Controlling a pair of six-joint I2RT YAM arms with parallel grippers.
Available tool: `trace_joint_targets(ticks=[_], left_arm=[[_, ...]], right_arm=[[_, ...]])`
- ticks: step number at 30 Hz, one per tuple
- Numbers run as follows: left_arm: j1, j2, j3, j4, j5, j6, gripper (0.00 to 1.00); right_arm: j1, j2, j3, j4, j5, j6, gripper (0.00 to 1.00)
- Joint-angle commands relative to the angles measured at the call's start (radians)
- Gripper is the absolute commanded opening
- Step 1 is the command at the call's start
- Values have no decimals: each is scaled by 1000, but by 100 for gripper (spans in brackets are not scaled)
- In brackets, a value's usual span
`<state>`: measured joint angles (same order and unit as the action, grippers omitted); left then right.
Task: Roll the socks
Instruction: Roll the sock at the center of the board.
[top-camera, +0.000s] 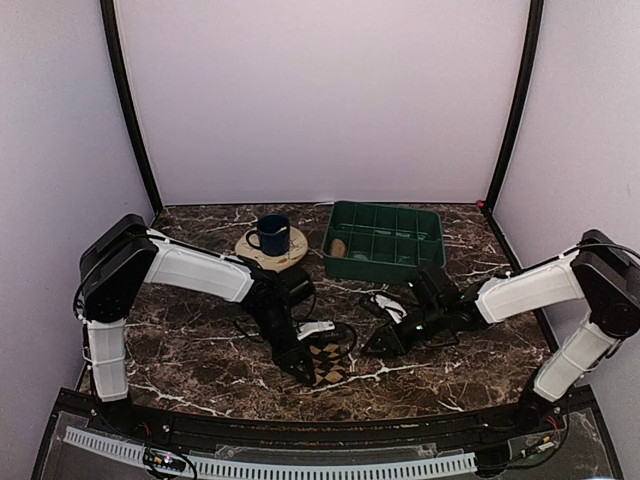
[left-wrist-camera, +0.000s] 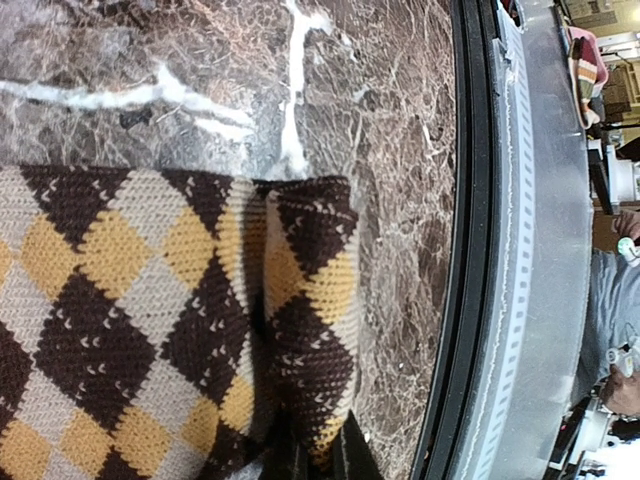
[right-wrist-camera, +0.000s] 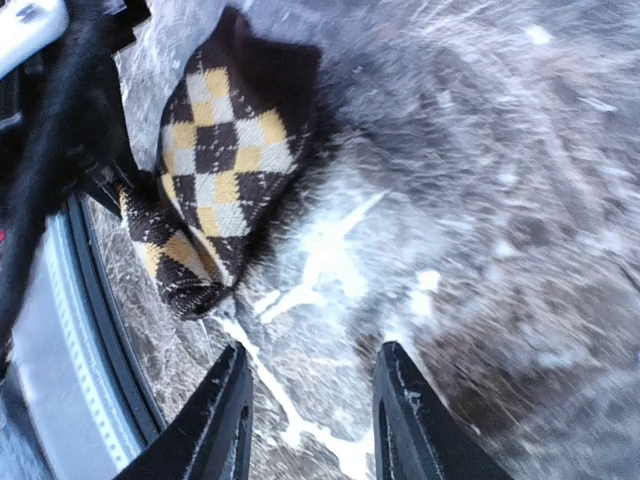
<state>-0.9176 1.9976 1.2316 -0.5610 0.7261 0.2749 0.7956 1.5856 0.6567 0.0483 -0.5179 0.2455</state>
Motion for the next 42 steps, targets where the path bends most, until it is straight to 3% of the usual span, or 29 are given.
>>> trace_joint_targets(ticks=[1,15,23,29,42], left_arm=[[19,38,16,-81,38,-7,0],[49,118,85,-159,84,-2,0],[62,148,105,-188,107,3,0],[68,170,120,-205,117,8,0],[82,196,132,-218,145,16,0]], right_arm=[[9,-104,-61,96,159,20,37],[352,-240,-102,66,572,-154,38],[536,-166,-30,-8,735,-256,41],[594,-56,45,-28,801,-346,45],[603,103,164,-68,829,-520,47]])
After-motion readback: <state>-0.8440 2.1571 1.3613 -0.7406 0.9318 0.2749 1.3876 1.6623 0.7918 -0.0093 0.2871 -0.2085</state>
